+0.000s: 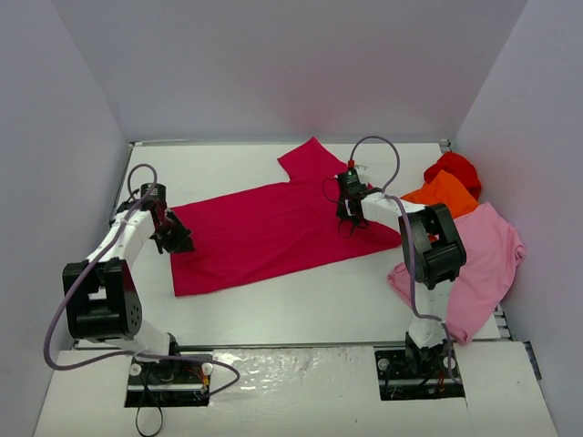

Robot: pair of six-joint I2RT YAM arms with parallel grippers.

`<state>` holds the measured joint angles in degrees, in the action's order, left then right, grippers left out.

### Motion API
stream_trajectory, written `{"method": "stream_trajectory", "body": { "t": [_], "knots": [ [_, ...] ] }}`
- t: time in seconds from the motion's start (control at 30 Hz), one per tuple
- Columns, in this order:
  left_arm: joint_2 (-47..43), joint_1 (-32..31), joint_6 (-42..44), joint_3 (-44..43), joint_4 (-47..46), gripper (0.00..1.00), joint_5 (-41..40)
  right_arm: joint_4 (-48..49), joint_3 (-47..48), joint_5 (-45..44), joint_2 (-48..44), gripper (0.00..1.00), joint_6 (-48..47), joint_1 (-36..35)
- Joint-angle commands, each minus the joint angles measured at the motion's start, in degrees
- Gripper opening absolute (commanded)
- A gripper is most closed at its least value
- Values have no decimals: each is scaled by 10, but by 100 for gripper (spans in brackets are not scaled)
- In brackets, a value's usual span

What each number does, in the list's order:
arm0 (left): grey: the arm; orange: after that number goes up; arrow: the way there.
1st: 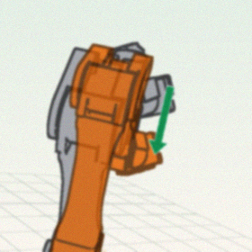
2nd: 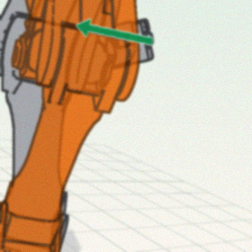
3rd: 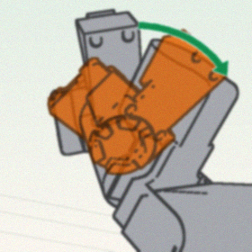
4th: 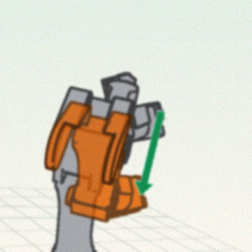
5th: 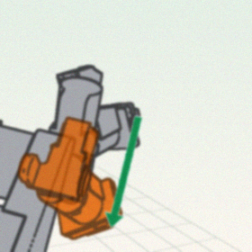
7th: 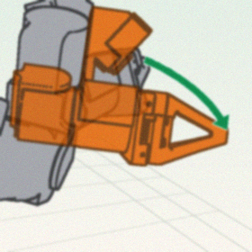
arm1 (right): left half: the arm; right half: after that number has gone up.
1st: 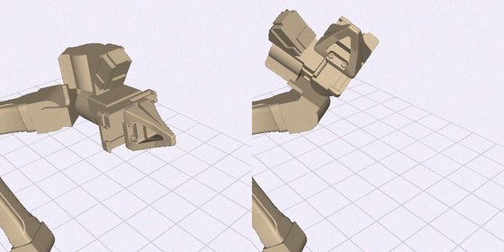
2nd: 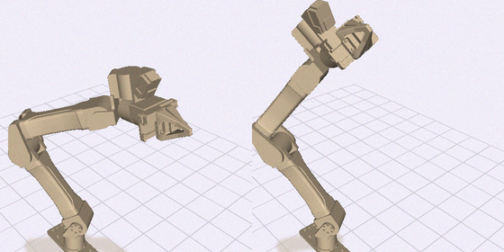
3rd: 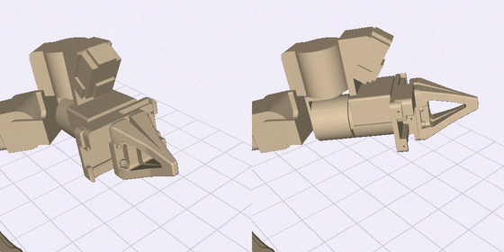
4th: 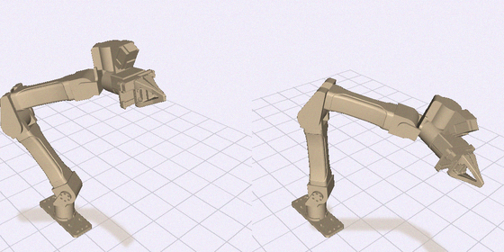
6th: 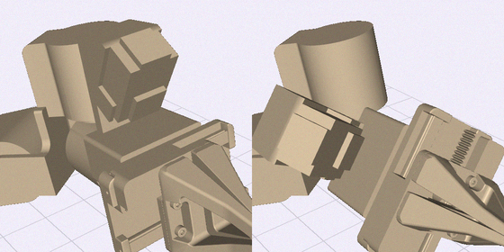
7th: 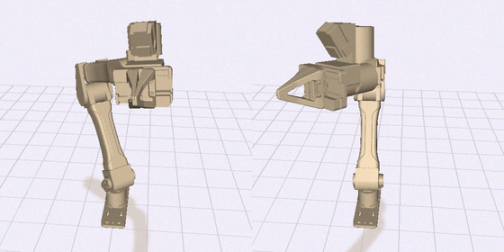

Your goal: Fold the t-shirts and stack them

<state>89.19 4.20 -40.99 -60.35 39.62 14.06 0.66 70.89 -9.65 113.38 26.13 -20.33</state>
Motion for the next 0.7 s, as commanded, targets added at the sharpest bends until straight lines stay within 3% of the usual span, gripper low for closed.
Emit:
{"method": "stream_trajectory", "body": {
  "t": [0.0,0.1,0.3,0.43,0.67],
  "knots": [
    [0,-4,-1,-26,9,0,-29,-77,-16,-18,30,0,-6,10],
    [-9,-4,4,-41,30,1,-55,-77,-14,-15,32,0,-6,11],
    [-54,-5,11,-80,95,26,-117,-74,-13,-12,36,0,-6,10],
    [-82,-4,19,-103,146,33,-162,-73,-14,-8,36,0,-6,10],
    [-78,-4,12,-64,138,35,-145,-72,-16,-2,34,0,-6,10]
  ]
}}
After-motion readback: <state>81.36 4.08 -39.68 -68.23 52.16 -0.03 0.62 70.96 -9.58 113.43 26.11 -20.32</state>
